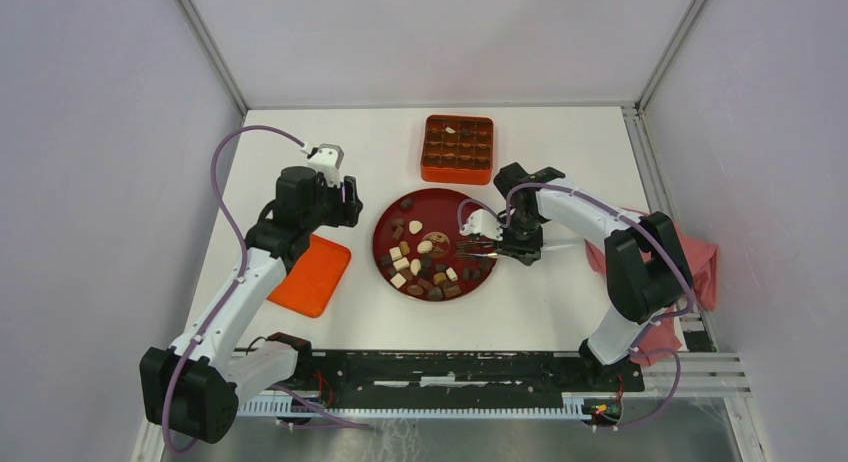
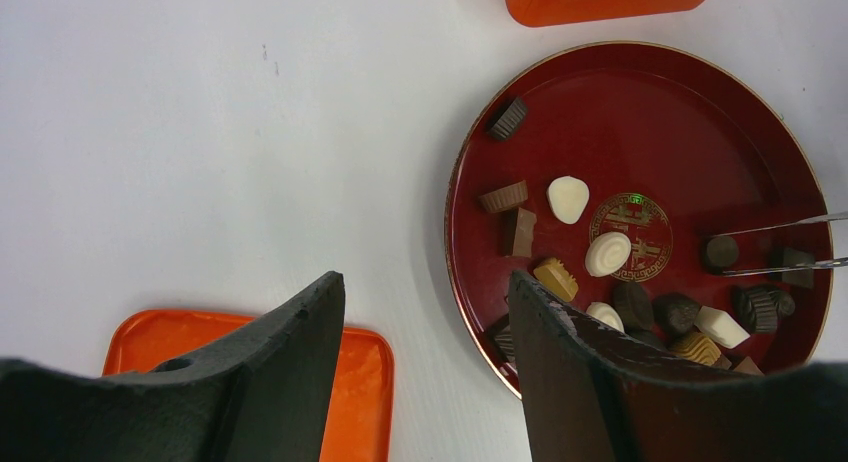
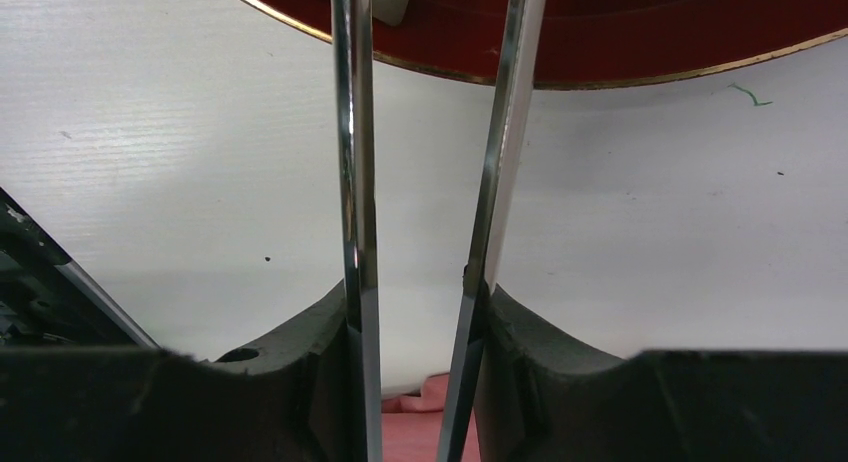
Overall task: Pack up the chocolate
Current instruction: Pick up the fake chocolate from the plate.
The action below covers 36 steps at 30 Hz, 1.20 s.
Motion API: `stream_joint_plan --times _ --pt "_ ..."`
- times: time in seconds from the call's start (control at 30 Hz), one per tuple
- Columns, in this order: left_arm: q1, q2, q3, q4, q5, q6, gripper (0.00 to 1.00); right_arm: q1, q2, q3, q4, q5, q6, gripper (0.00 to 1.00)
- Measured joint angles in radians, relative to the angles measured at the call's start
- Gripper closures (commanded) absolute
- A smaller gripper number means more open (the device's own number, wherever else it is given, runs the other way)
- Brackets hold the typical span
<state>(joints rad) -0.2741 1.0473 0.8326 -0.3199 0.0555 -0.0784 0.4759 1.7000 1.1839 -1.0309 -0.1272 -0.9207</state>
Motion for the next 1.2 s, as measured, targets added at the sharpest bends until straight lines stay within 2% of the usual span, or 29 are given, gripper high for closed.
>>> stream_joint_plan --times 0.13,0.37,0.8,1.2 --pt "0.0 0.0 0.0 0.0 0.0 0.0 0.33 0.0 0.0 0.01 -0.003 -0.002 0.0 0.84" --pt "0.0 0.0 0.0 0.0 0.0 0.0 0.33 0.0 0.0 0.02 -0.003 -0.008 0.008 1.0" --pt "0.0 -0.001 0.0 0.0 0.0 0.0 0.33 -0.014 0.0 0.027 -0.003 -0.026 0.017 1.0" --pt "0.0 -0.001 0.0 0.0 0.0 0.0 0.33 -0.101 0.001 0.128 0.001 -0.09 0.069 1.0"
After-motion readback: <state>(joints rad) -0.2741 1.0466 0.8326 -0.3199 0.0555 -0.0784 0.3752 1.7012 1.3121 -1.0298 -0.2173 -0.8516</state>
